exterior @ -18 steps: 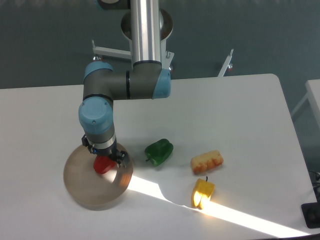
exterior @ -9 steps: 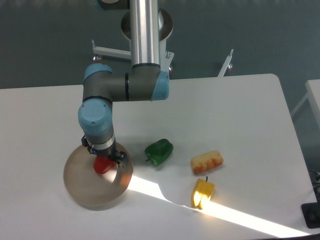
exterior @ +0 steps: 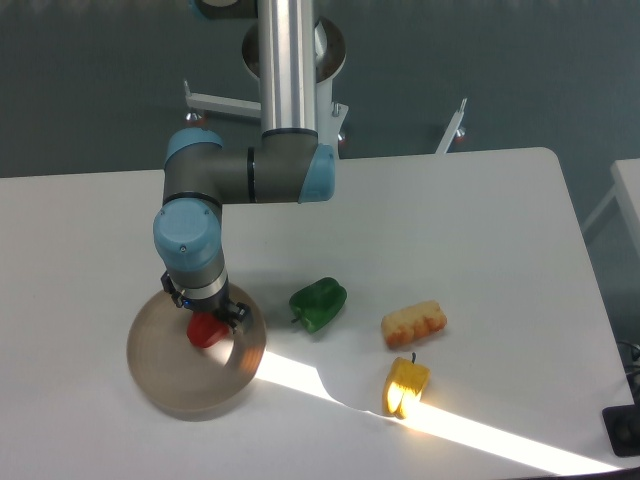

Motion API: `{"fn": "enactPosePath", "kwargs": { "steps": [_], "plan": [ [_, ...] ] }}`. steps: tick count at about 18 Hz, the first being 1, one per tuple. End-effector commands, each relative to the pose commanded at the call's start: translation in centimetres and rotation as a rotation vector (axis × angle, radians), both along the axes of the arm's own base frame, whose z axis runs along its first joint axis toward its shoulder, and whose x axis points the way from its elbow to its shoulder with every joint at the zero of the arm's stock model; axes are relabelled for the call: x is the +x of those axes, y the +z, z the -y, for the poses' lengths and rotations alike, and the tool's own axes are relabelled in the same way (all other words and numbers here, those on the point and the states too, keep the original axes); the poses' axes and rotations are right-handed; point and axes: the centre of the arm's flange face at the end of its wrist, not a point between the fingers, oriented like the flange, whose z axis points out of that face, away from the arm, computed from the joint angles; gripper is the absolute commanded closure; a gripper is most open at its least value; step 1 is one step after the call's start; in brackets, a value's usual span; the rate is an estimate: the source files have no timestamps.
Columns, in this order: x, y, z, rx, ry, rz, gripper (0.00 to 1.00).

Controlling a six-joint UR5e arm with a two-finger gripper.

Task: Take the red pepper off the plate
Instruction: 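Close the gripper on the red pepper, then lift the red pepper up off the plate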

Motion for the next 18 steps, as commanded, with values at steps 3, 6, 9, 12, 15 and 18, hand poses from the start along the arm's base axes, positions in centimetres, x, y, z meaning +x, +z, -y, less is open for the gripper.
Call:
{"fn": "enactPosePath", "kwargs": {
  "steps": [3, 6, 9, 12, 15, 18],
  "plan": [
    [0.0, -0.1, 0.0, 0.000, -0.002, 0.000, 0.24],
    [0.0, 0.0, 0.0, 0.002, -0.009, 0.000, 0.38],
    [-0.1, 0.4, -0.2, 0.010, -0.012, 0.000, 0.50],
    [-0.7, 1.5, -0.2, 0.029, -0.023, -0.004, 0.60],
    [-1.5, 2.3, 0.0, 0.038, -0.030, -0.002, 0.61],
    [-3.3, 4.4, 0.7, 0.063, -0.055, -0.012, 0.61]
  ]
}}
